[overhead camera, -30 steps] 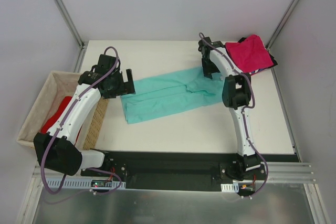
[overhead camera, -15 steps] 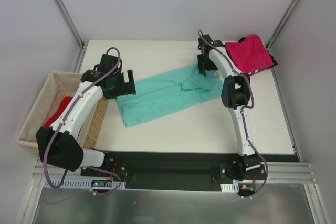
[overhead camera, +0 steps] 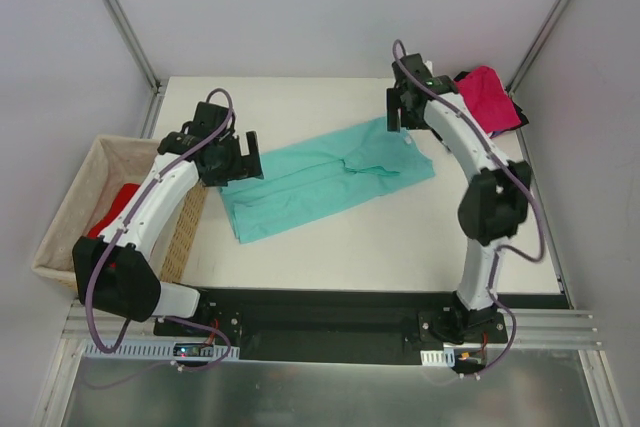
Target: Fold and stack the t-shirts
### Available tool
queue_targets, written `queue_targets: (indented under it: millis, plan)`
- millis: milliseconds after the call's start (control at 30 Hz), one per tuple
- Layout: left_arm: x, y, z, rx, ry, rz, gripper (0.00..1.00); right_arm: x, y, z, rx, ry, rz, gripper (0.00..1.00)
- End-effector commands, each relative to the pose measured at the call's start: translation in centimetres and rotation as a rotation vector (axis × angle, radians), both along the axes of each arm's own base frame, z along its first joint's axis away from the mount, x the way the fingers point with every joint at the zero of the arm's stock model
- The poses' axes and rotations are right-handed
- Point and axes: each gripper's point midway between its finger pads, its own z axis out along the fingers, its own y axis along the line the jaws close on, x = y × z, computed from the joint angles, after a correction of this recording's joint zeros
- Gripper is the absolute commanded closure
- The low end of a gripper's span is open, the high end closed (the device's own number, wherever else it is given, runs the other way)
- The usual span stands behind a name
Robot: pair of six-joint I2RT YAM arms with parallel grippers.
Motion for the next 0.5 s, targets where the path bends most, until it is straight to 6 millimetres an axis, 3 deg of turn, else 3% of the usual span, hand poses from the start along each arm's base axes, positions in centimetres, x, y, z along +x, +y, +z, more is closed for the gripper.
queue_targets:
  millis: [0, 33, 67, 133, 167, 367, 467]
  plan:
    - [-0.4, 0.1, -2.5, 0.060, 0.052, -0.040, 0.03, -3.9, 1.7, 10.7, 0.096, -0.279, 0.036, 0.03]
    - [-0.7, 0.5, -3.1, 0.083, 0.070, -0.039, 0.03, -5.1, 1.7, 12.3, 0.112, -0.316, 0.045, 0.03]
    - [-0.8, 1.1, -3.5, 0.116, 0.081, -0.027, 0.04, -6.3, 2.3, 11.2, 0.119, -0.293, 0.048, 0.03]
    - [-1.1, 1.9, -4.3, 0.173, 0.125, -0.030, 0.03, -8.0, 2.3, 11.9, 0.143, -0.314, 0.049, 0.03]
    - [-1.0, 2.7, -4.8, 0.225, 0.147, -0.018, 0.04, -8.8, 2.6, 11.0, 0.140, -0.294, 0.062, 0.03]
    - [-0.1, 4.4, -5.6, 0.369, 0.185, 0.010, 0.04, -11.8, 4.0, 10.3, 0.186, -0.298, 0.100, 0.03]
    - [0.4, 4.0, -6.4, 0.373, 0.209, -0.002, 0.04, -12.7, 4.7, 9.6, 0.196, -0.285, 0.124, 0.03]
